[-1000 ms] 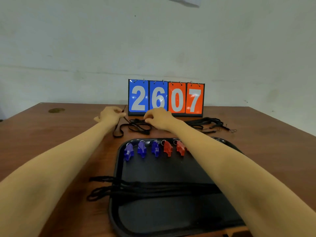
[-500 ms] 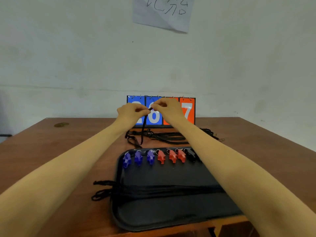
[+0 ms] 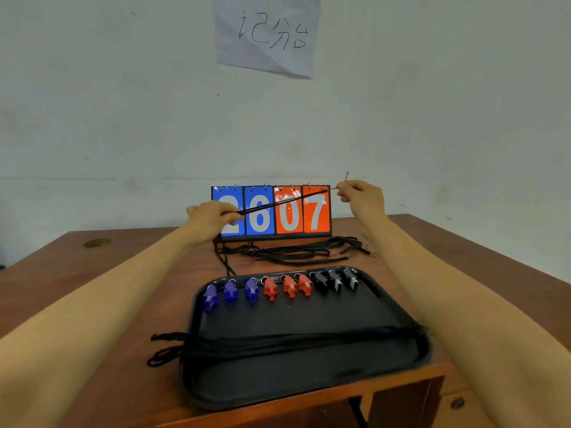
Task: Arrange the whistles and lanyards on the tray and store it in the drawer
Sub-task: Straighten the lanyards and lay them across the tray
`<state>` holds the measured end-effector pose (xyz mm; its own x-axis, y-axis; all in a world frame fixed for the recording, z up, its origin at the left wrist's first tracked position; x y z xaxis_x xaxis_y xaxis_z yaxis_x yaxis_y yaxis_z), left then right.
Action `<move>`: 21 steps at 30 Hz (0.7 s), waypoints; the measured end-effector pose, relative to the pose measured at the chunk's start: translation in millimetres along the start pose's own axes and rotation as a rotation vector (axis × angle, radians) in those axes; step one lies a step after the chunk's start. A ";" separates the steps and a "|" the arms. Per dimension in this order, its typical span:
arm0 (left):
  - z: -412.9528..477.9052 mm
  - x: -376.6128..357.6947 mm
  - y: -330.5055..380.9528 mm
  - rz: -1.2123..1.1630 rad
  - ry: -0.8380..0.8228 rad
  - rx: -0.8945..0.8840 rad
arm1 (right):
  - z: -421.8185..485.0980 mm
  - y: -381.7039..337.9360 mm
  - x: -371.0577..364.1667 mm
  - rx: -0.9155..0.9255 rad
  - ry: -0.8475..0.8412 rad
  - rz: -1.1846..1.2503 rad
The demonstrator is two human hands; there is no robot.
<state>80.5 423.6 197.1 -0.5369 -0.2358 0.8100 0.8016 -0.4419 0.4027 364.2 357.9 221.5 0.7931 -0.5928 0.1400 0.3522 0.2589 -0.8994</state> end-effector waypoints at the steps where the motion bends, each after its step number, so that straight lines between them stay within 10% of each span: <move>1: -0.9 2.2 -4.5 0.015 0.013 0.020 | 0.1 2.8 9.5 -0.020 0.027 0.016; 21: -132.1 -2.2 -17.9 -0.007 -0.073 0.083 | -84.1 67.5 121.6 -0.239 0.039 -0.268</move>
<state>32.5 317.7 131.8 -0.5239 -0.1678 0.8351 0.8189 -0.3690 0.4396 442.7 239.2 143.0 0.6673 -0.6450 0.3725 0.4153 -0.0929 -0.9049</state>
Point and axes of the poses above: each hand's wrist, its own z-axis towards the middle knuckle, its own x-axis out of the back of the hand, y = z × x, the point moved 4 cm from there along z, towards the middle knuckle
